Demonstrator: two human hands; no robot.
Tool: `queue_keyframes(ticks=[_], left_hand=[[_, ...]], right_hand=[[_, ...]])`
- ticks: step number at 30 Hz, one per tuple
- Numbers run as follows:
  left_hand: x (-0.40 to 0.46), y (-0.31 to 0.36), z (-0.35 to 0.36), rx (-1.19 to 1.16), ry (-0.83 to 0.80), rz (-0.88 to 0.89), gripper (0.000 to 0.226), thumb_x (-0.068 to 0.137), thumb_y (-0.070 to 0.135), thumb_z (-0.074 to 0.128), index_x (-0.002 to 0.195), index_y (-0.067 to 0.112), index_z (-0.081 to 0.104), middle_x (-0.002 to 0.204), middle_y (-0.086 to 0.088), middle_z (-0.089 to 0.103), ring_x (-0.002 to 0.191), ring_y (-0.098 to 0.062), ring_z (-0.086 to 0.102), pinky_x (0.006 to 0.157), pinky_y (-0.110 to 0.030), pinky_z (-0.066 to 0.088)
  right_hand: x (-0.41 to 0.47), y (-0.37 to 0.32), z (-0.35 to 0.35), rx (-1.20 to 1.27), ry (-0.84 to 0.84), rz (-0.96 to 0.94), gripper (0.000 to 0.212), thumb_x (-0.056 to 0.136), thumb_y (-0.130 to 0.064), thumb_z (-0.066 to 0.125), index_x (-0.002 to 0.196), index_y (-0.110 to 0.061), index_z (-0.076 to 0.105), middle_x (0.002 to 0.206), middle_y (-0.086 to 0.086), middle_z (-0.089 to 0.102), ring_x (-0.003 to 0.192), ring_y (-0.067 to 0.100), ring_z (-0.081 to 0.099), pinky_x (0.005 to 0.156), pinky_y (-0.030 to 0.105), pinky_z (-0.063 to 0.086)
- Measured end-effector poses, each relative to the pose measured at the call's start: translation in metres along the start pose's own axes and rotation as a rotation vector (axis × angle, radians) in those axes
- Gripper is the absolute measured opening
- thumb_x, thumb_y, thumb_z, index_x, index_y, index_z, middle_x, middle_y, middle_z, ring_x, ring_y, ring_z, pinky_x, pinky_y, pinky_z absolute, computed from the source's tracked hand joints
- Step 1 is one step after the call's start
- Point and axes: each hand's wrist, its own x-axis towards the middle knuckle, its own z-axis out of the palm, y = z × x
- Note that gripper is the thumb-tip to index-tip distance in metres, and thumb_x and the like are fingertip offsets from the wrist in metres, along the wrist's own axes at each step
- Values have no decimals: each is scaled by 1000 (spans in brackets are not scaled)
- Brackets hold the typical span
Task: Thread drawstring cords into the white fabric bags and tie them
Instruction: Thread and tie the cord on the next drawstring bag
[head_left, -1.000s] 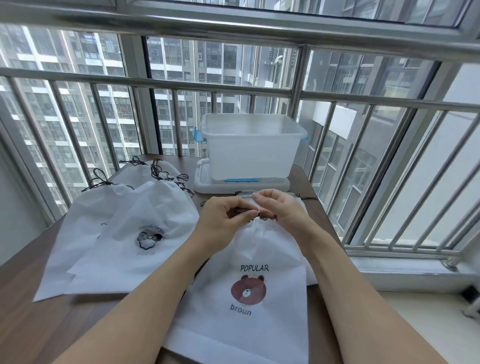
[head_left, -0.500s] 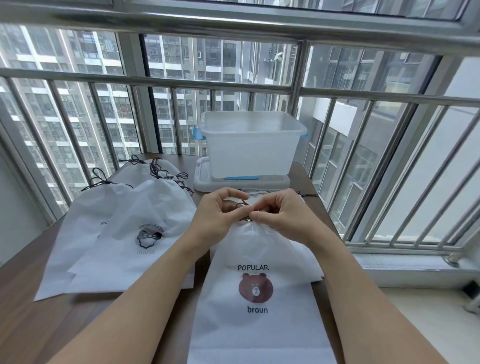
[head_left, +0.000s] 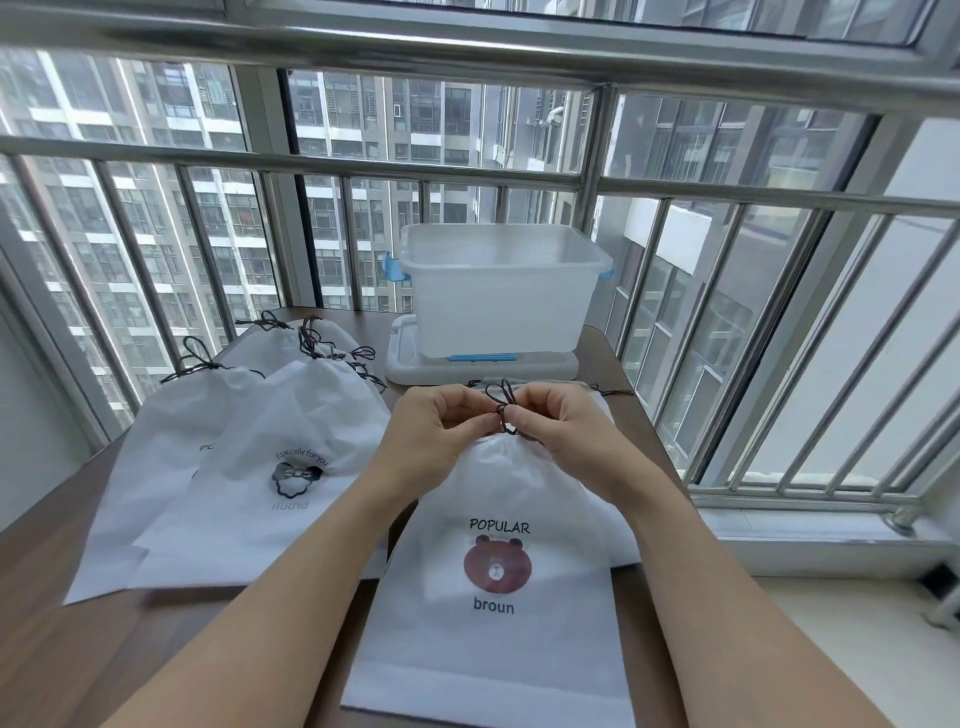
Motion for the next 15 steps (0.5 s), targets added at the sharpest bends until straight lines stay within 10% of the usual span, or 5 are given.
queue_keyframes(ticks=[8, 15], left_hand=[[-4, 4, 5, 157, 26, 60, 14, 85, 12, 76, 89, 24, 81, 87, 5, 78, 88, -21, 74, 88, -44, 58], [-7, 7, 7, -27, -63, -58, 7, 83, 14, 79, 89, 18, 79, 90, -1, 78, 90, -14, 74, 83, -24, 54]], right_hand=[[2, 1, 2, -41, 83, -21, 21, 96, -10, 66, 75, -13, 65, 66, -2, 54, 63, 13, 43, 59, 22, 35], [4, 2, 1, 47, 31, 19, 27, 97, -6, 63, 71, -13, 62, 64, 1, 51, 57, 10, 43, 55, 20, 38]])
